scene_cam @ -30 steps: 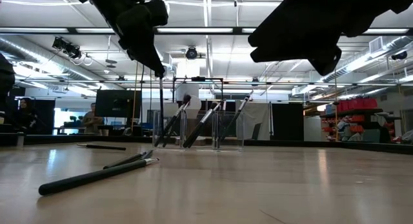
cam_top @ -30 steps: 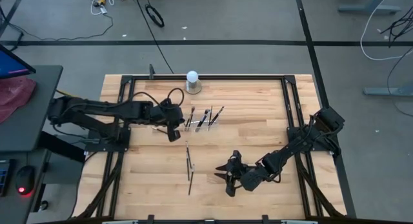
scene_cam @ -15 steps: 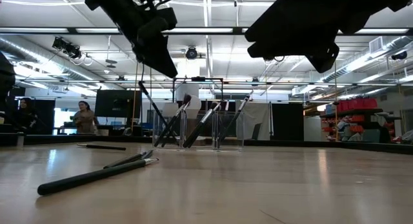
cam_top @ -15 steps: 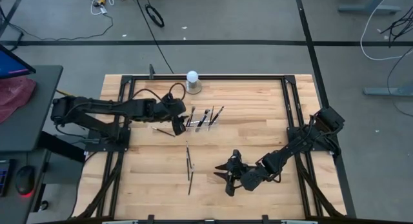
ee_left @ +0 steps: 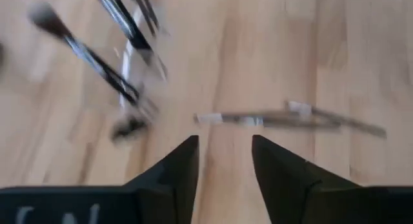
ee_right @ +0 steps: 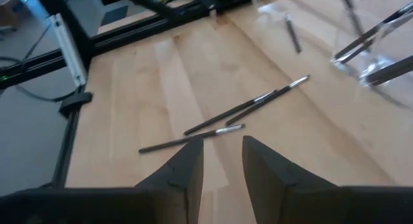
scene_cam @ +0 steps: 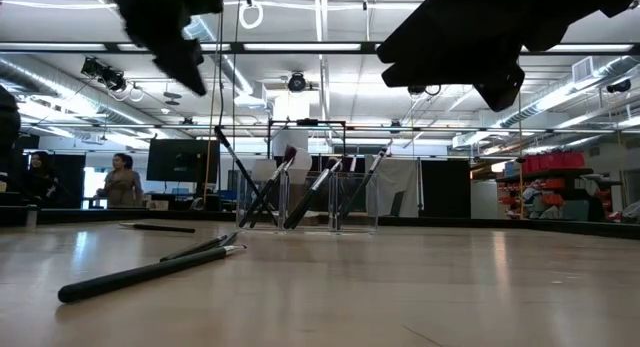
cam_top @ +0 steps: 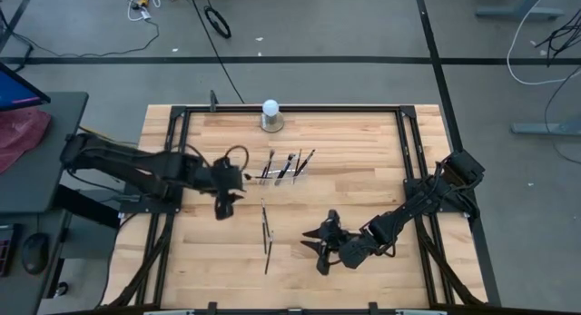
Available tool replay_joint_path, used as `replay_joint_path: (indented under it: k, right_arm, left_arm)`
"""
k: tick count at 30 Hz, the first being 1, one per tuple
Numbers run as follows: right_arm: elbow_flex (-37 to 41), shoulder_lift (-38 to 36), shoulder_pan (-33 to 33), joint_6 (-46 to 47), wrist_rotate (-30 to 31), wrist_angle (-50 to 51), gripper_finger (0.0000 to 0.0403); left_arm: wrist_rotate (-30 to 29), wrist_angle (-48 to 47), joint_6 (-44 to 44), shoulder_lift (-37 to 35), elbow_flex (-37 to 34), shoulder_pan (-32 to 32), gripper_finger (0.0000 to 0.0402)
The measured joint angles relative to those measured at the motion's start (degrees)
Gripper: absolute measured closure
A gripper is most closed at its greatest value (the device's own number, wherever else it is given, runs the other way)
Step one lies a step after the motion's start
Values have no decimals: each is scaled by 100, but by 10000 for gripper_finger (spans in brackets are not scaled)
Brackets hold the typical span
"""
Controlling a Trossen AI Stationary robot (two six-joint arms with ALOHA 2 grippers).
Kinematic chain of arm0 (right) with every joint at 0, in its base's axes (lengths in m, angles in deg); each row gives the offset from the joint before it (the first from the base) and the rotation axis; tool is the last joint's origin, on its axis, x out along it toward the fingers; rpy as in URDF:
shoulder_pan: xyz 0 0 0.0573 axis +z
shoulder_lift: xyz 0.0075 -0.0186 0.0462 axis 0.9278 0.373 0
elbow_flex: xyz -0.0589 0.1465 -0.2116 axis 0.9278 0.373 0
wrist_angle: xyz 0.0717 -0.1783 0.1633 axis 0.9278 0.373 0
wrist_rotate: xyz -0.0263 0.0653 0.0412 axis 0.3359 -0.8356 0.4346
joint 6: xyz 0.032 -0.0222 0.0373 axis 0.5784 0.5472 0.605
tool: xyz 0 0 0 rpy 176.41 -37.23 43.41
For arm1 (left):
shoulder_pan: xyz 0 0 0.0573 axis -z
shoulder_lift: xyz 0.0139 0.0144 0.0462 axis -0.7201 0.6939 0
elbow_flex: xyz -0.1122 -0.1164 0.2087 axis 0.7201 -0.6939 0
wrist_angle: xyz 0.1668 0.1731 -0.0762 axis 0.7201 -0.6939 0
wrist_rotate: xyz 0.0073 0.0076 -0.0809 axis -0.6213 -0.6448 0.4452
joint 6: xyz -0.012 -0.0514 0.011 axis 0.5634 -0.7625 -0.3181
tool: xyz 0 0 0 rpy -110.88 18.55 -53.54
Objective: Put items in baskets/containers
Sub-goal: Put the brow brush into the transparent organizer
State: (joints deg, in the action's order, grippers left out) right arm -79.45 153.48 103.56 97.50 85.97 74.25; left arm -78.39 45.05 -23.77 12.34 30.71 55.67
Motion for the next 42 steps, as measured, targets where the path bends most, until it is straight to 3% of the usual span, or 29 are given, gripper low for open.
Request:
replay_joint_path:
  k: [5, 11, 19, 23, 26, 32, 34, 37, 42]
  right_arm:
    - [0, 0, -14, -4, 368, -25, 296]
    - [0, 2, -13, -4, 385, -57, 296]
    - [0, 2, -13, -2, 387, -55, 296]
    - [0, 4, -7, 0, 375, -52, 296]
    - [0, 4, 2, 0, 356, -50, 296]
    - [0, 4, -8, -39, 351, -47, 296]
    - [0, 4, -13, -46, 422, -31, 296]
    - [0, 4, -15, -59, 490, -31, 296]
    - [0, 4, -15, -64, 490, -42, 296]
  left_arm:
    - [-240, 84, -101, 312, -321, 191, 312]
    - [-1018, 753, 308, 694, -448, -198, 389]
    - [-1544, 1945, 1328, 708, -446, -1395, 395]
    - [-1459, 1799, 1478, 726, -417, -1776, 397]
    - [-1101, 1261, 1483, 528, -215, -1626, 397]
    - [753, 500, 1232, 266, -22, -937, 398]
    - [1010, 540, 1074, 301, -55, -758, 398]
    - [820, 464, 976, 498, -207, -646, 399]
    - [-11, 636, 979, 849, -429, -749, 397]
